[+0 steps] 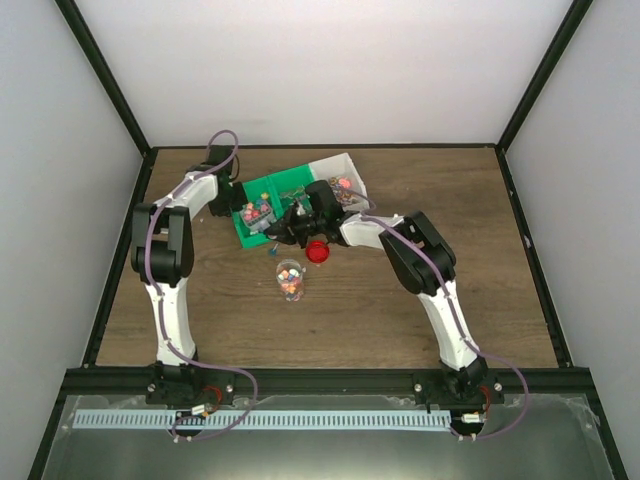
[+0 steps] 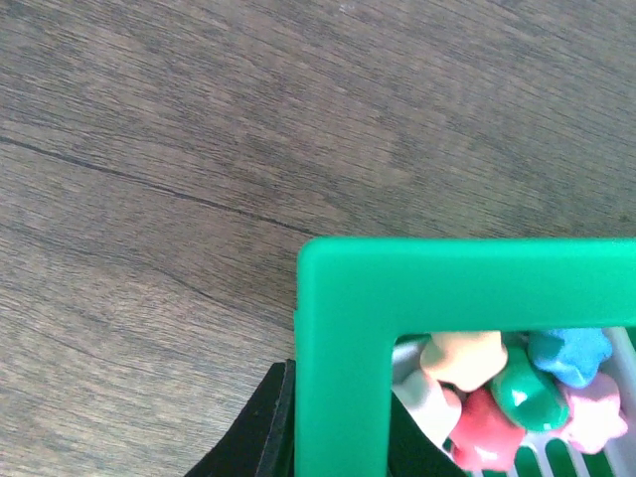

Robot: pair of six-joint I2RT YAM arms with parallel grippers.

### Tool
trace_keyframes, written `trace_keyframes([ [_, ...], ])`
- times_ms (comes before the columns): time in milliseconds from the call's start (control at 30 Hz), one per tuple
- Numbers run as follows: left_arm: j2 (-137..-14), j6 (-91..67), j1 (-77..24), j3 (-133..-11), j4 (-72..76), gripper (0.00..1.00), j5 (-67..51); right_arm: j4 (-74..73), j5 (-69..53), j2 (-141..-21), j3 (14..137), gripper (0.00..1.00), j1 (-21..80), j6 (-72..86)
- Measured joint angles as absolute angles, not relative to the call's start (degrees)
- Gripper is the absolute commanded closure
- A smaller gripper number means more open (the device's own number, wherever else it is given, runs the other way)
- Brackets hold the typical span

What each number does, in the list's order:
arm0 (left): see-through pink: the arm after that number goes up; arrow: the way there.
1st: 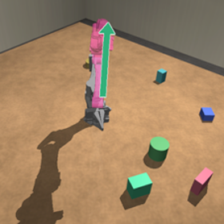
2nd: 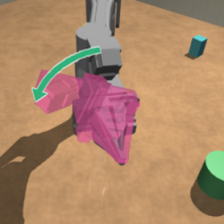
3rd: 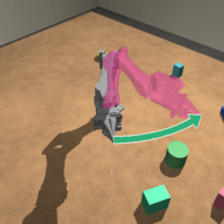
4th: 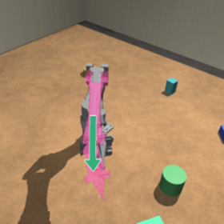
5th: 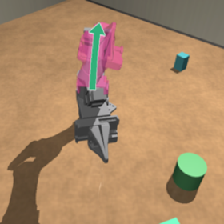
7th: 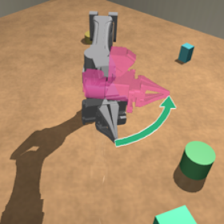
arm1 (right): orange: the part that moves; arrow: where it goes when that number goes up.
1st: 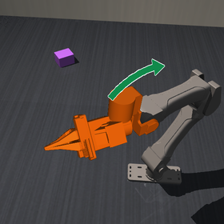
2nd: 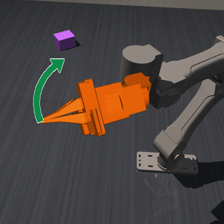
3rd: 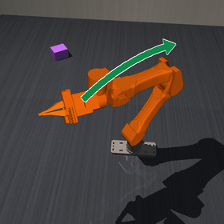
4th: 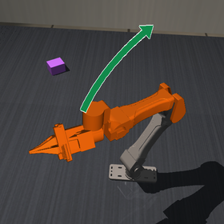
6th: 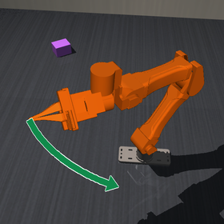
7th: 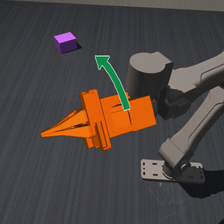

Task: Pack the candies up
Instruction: Scoop the fake candies from the storage box.

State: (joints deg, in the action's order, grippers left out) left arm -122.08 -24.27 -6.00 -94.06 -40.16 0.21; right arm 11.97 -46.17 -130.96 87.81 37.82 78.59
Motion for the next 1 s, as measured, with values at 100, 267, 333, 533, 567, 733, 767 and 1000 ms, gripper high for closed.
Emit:
trace_keyframes([
  [100, -122.15, -24.58, -6.02, -94.17, -40.25, 0.91, -0.1, 13.39, -46.35, -129.25, 85.08, 0.99, 37.74, 78.19],
  [267, -122.32, -24.95, -5.98, -94.43, -40.38, 0.91, -0.21, 13.63, -46.81, -128.07, 83.85, 0.99, 37.65, 77.71],
  [333, -122.39, -25.06, -5.98, -94.48, -40.36, 0.91, -0.21, 13.02, -46.89, -127.92, 83.85, 0.99, 37.58, 76.93],
  [533, -122.41, -25.28, -5.89, -94.52, -40.36, 0.9, -0.32, 11.57, -47.03, -126.41, 82.78, 0.99, 37.56, 75.42],
  [567, -122.41, -25.32, -5.85, -94.52, -40.36, 0.9, -0.43, 11.4, -47.09, -126.06, 82.5, 0.99, 37.56, 75.22],
  [733, -122.41, -25.63, -5.61, -94.61, -40.38, 0.89, -1.13, 9.17, -47.07, -124.73, 82.32, 0.99, 37.56, 73.47],
  [767, -122.41, -25.74, -5.58, -94.61, -40.4, 0.89, -1.28, 8.84, -46.96, -124.53, 82.32, 0.99, 37.56, 73.1],
  [1000, -122.41, -26.17, -5.63, -94.63, -40.56, 0.88, -2.07, 8.12, -46.81, -121.6, 80.23, 0.99, 37.56, 70.7],
])
